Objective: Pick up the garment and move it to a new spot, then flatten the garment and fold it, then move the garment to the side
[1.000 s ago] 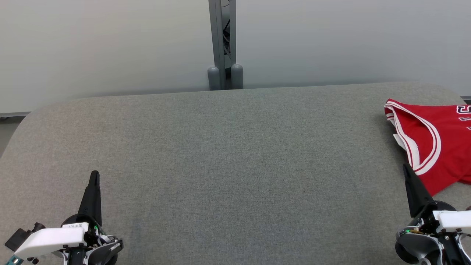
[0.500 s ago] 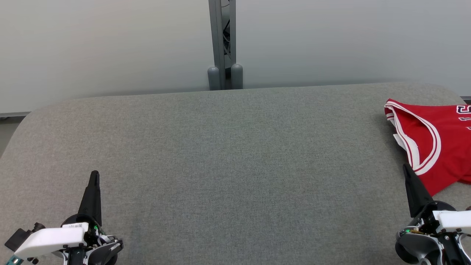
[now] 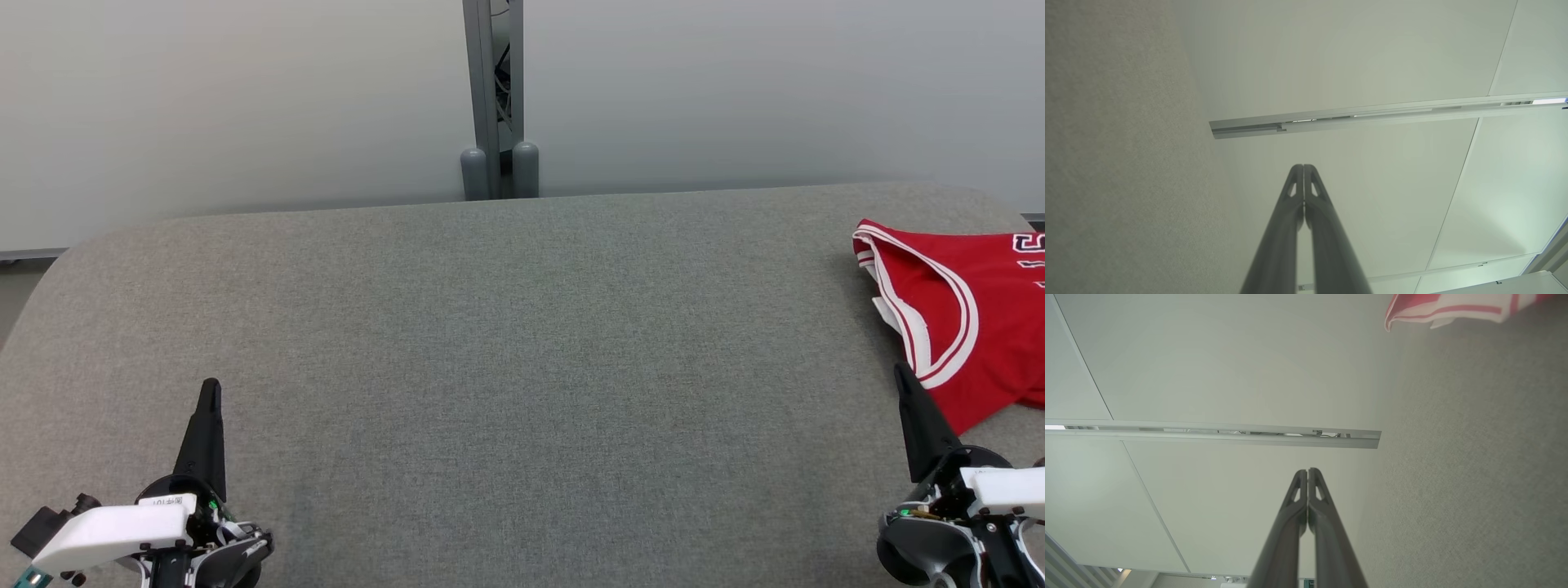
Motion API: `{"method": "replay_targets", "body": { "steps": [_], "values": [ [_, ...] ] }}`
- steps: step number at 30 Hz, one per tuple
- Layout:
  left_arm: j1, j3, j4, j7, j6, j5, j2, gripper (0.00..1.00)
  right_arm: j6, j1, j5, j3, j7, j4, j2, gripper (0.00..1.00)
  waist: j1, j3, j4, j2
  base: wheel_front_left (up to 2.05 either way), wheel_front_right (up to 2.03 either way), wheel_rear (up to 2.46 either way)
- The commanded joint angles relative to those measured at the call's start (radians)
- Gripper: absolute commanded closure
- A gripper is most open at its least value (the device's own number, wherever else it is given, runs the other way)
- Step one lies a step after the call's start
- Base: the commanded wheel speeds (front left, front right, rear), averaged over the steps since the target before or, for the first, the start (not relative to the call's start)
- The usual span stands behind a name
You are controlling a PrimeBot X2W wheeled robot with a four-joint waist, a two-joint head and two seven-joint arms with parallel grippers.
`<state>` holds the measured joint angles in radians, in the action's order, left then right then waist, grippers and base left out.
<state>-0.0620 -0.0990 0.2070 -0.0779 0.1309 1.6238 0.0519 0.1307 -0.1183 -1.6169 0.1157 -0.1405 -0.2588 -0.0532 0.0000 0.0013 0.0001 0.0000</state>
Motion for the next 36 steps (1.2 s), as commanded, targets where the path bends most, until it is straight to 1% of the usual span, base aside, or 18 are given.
{"method": "replay_targets", "body": {
  "steps": [1, 36],
  "values": [
    [-0.017, -0.005, -0.001, -0.001, 0.005, -0.002, 0.003, 1.00, 0.000, -0.007, 0.004, 0.003, -0.003, 0.000, -0.003, 1.00, 0.0000, 0.000, 0.000, 0.0000, 0.00, 0.00, 0.00],
    [-0.017, -0.007, -0.001, -0.003, 0.005, -0.004, 0.002, 1.00, 0.000, -0.007, 0.006, 0.005, -0.006, 0.000, -0.001, 1.00, 0.0000, 0.000, 0.000, 0.0000, 0.00, 0.00, 0.00]
  ]
}}
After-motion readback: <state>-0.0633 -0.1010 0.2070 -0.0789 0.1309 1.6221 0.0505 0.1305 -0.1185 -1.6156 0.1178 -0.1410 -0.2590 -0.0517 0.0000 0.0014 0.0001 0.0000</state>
